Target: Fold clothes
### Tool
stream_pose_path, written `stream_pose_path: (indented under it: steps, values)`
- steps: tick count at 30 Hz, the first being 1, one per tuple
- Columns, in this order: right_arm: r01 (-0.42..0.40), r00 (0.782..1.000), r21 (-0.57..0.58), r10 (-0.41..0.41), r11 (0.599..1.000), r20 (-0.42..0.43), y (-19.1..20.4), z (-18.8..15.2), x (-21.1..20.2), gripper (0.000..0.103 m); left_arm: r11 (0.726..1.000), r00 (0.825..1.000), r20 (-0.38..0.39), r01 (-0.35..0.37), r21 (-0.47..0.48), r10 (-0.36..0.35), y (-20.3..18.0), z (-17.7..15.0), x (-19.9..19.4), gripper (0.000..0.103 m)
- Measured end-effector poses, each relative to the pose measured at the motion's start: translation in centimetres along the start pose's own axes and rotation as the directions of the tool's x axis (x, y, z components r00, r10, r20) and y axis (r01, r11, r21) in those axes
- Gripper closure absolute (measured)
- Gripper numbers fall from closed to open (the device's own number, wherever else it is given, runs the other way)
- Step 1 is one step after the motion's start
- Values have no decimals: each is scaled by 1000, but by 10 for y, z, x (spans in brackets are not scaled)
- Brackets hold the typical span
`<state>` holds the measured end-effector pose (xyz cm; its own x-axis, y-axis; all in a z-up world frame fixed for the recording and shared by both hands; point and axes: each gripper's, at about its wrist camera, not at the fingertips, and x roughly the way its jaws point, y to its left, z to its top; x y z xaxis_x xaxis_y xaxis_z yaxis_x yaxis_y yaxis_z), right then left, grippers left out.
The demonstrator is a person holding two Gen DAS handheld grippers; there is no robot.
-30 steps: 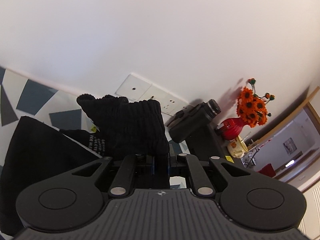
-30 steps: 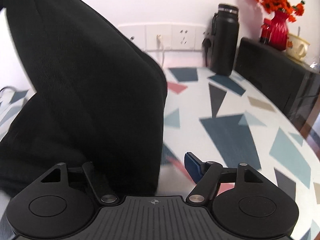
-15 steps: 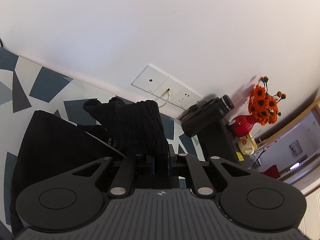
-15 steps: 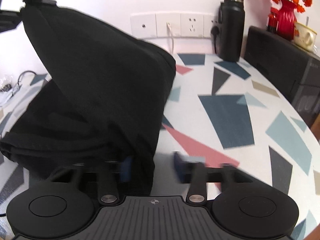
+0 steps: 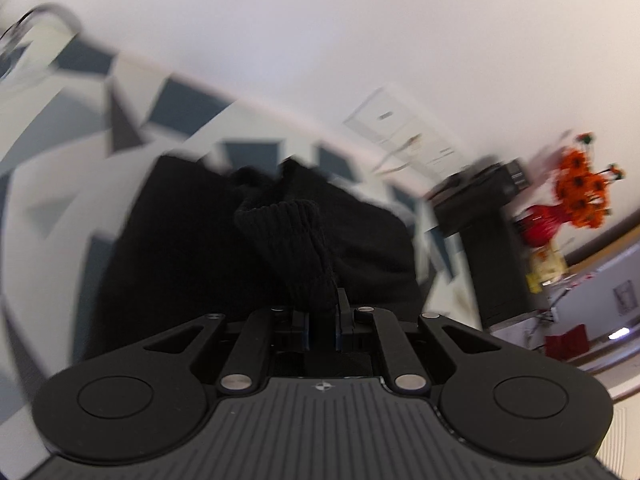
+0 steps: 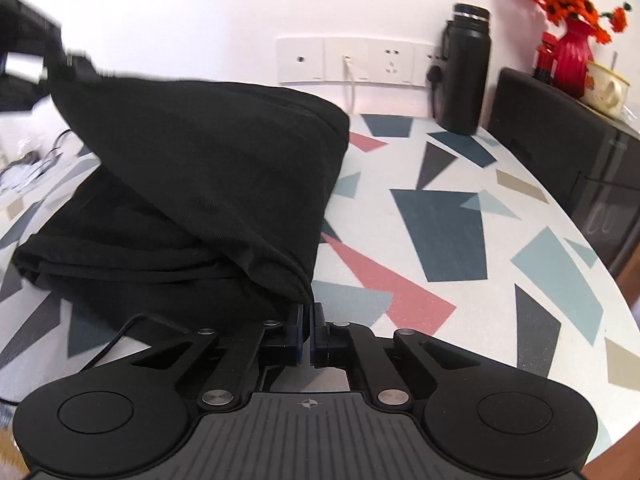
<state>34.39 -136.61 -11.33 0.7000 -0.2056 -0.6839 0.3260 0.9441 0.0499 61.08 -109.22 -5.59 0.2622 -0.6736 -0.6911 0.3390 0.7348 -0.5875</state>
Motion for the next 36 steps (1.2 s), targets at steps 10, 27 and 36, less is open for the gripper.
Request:
stream_pose_path:
  steps: [10,27,36]
  values:
    - [-66,993,-80,57,995,-99,6,-10,5,101,986,985,-59,-163,22,164,70,-58,45,89]
    - [-184,983,-92,185,979,6,28,73,9,54,995,992,-82,-89,44,93,73,-80,15,86]
    - [-105,994,-323,91,941,-60,79,73,85,53,976,988,-68,-121,180,135,60,-52,-28,40]
